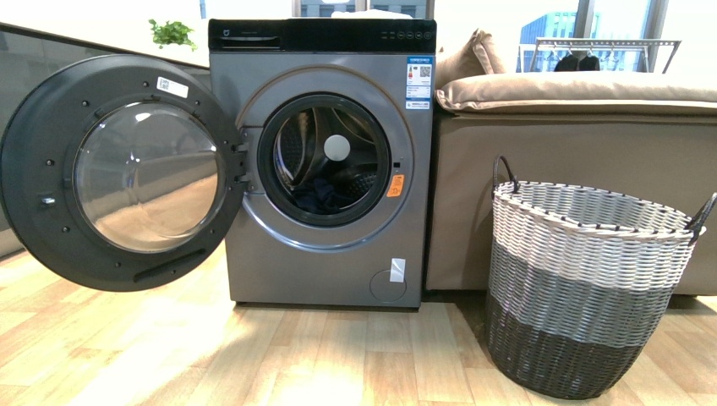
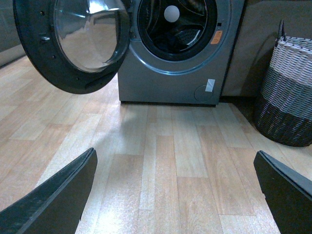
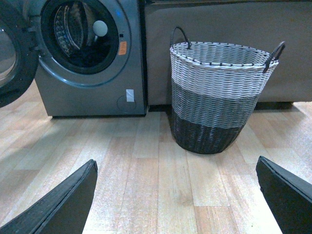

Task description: Collect clothes from washing machine

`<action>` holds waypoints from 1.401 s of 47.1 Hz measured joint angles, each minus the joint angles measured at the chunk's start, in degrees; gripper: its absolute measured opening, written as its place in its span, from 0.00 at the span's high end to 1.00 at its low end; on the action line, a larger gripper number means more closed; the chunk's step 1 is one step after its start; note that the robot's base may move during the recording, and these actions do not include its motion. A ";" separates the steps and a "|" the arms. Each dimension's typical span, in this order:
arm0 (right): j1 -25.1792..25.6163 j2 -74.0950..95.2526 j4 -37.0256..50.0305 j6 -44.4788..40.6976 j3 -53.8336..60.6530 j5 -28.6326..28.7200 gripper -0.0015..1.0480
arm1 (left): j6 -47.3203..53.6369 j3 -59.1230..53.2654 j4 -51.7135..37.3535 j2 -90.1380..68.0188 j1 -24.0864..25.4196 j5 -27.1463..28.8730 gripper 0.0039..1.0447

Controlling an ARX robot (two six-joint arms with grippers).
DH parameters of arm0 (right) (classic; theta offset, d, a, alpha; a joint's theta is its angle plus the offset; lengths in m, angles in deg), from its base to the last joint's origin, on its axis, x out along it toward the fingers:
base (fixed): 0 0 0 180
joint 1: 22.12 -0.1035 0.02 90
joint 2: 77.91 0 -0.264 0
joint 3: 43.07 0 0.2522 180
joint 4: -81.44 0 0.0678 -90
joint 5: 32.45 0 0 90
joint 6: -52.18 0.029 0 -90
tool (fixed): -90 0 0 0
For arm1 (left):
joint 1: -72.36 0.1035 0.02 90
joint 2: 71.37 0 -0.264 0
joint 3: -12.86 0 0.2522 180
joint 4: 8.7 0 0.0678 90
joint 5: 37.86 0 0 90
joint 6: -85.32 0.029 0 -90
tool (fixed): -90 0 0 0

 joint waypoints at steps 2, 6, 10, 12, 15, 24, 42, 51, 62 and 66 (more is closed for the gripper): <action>0.00 0.00 0.00 0.00 0.00 0.00 0.07 | 0.00 0.00 0.00 0.00 0.00 0.00 0.06; 0.00 0.00 0.00 0.00 0.00 0.00 0.07 | 0.00 0.00 0.00 0.00 0.00 0.00 0.06; 0.00 0.00 0.00 0.00 0.00 0.00 0.07 | 0.00 0.00 0.00 0.00 0.00 0.00 0.06; 0.00 0.00 0.00 0.00 0.00 0.00 0.07 | 0.00 0.00 0.00 0.00 0.00 0.00 0.06; 0.00 0.00 0.00 0.00 0.00 0.00 0.07 | 0.00 0.00 0.00 0.00 0.00 0.00 0.06; 0.00 0.00 0.00 0.00 0.00 0.00 0.07 | 0.00 0.00 0.00 0.04 0.00 0.00 0.06; 0.00 0.00 0.00 0.00 0.00 0.04 0.07 | 0.00 0.00 0.00 0.00 0.00 0.00 0.06; 0.00 0.00 0.00 0.00 0.00 0.00 0.07 | 0.00 0.00 0.00 -0.02 0.00 0.00 0.06; 0.00 0.00 0.00 0.00 0.00 -0.04 0.07 | 0.00 0.00 0.00 -0.07 0.00 -0.02 0.06; 0.00 0.00 0.04 0.00 -0.02 0.11 0.07 | 0.00 0.00 0.00 -0.11 0.00 0.11 0.06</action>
